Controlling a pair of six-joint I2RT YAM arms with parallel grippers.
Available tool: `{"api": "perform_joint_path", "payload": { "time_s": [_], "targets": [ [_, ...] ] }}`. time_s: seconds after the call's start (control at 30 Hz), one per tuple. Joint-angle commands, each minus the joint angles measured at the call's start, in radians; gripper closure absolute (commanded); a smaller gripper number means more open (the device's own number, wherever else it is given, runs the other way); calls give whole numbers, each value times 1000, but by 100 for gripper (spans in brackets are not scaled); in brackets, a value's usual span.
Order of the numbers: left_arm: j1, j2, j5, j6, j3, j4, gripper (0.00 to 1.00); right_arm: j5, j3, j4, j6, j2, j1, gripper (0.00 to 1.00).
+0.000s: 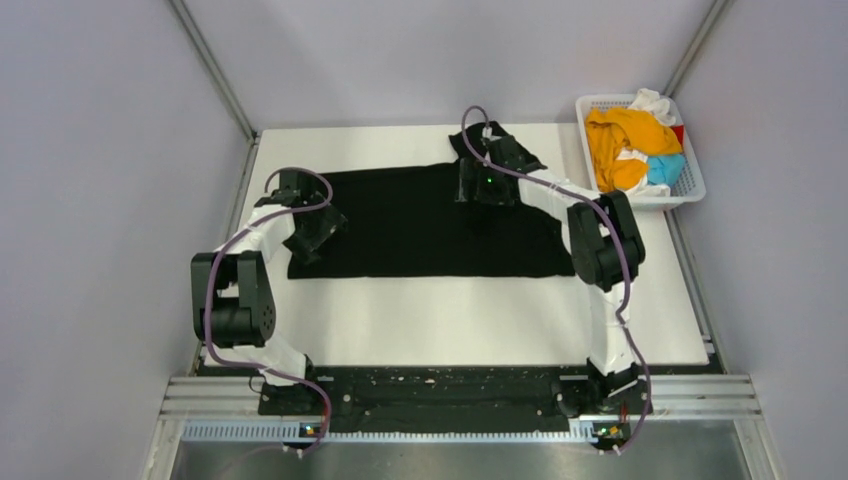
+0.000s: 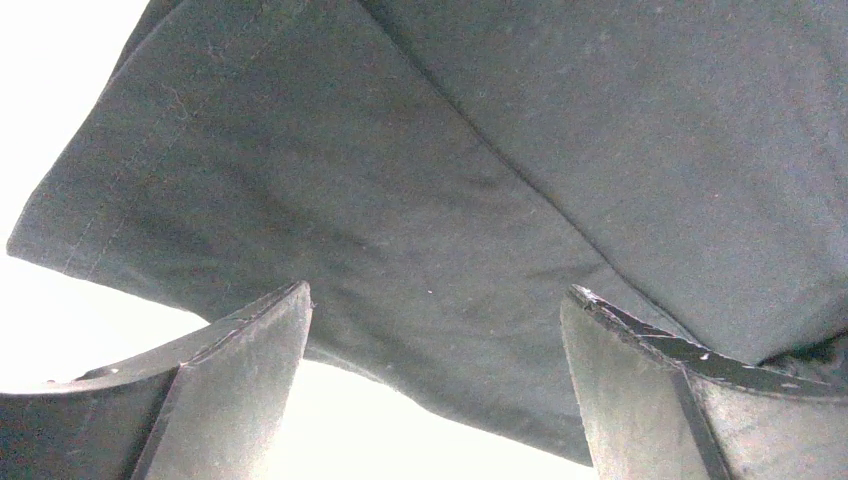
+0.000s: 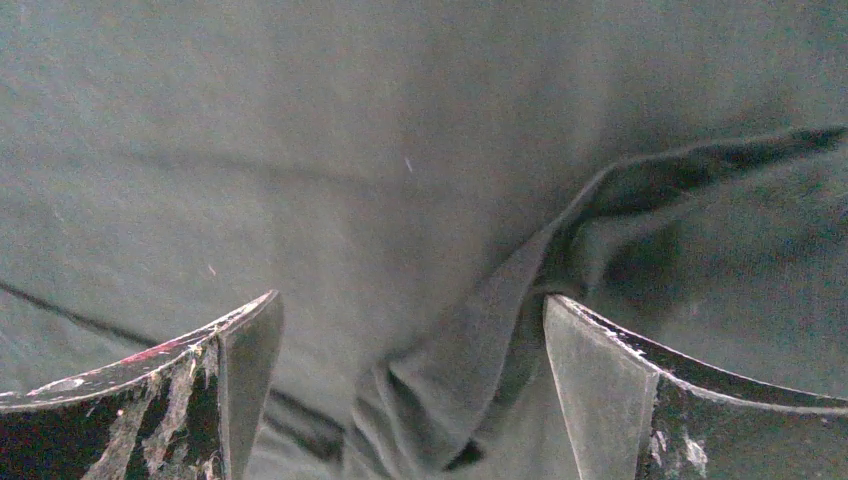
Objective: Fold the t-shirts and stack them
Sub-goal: Move the tshirt to the center of the board
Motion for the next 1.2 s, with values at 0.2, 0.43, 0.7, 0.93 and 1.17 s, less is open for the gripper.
{"api": "perform_joint_path", "payload": {
  "time_s": [0.2,0.43,0.7,0.93,1.17],
  "targets": [
    [-5,-76,-5,-1,-12,6,1,45,179,78,-21,-24,-5,1],
    [-20,18,61,17,56,39,1,111,-160,66,62,-261,-4,1],
    [-20,29,55,30,40,38,1,-88,-224,183,120,-182,34,1],
    [-20,-53,41,27,-66,45,1,-61,72,162,97,27,60,1],
    [-19,-76,35,78,-14,26,1,-45,208,100,48,51,62,1]
  ]
}}
